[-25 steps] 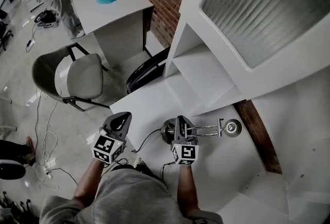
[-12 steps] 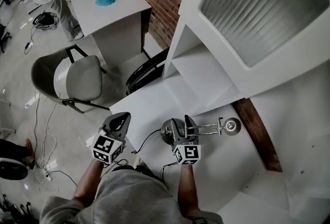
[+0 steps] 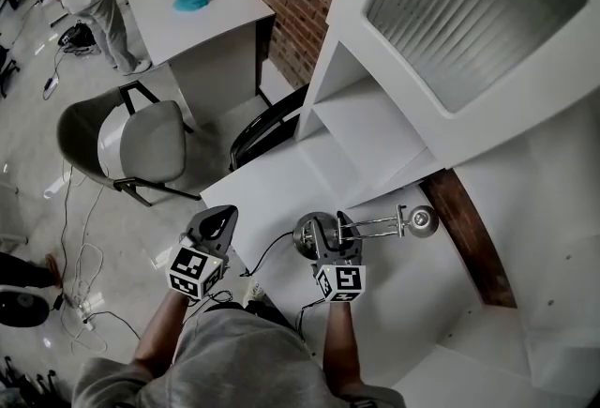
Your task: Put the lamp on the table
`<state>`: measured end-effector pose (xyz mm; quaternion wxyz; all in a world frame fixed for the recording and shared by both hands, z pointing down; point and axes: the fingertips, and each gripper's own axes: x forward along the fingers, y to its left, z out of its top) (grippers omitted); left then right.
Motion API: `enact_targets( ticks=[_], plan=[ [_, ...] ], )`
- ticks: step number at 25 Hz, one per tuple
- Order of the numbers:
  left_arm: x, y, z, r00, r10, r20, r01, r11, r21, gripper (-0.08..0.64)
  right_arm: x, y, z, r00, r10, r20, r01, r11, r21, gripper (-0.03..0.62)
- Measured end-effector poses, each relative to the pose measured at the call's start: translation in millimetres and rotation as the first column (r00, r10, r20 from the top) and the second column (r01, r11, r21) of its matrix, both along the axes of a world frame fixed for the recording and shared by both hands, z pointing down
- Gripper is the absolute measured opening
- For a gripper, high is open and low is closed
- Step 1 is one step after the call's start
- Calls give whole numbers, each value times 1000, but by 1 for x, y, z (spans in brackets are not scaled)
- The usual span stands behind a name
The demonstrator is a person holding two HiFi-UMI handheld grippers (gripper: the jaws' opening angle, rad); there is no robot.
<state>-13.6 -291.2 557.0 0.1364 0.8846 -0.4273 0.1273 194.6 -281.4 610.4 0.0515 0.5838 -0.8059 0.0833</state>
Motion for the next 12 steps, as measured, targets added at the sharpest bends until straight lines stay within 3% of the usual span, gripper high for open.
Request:
enact_targets(
  ticks=[12],
  plan=[
    [-8, 32, -8, 1000, 22, -9, -22, 1000, 12, 3, 8, 31, -11, 998, 62, -24, -62, 998, 10, 247]
  ],
)
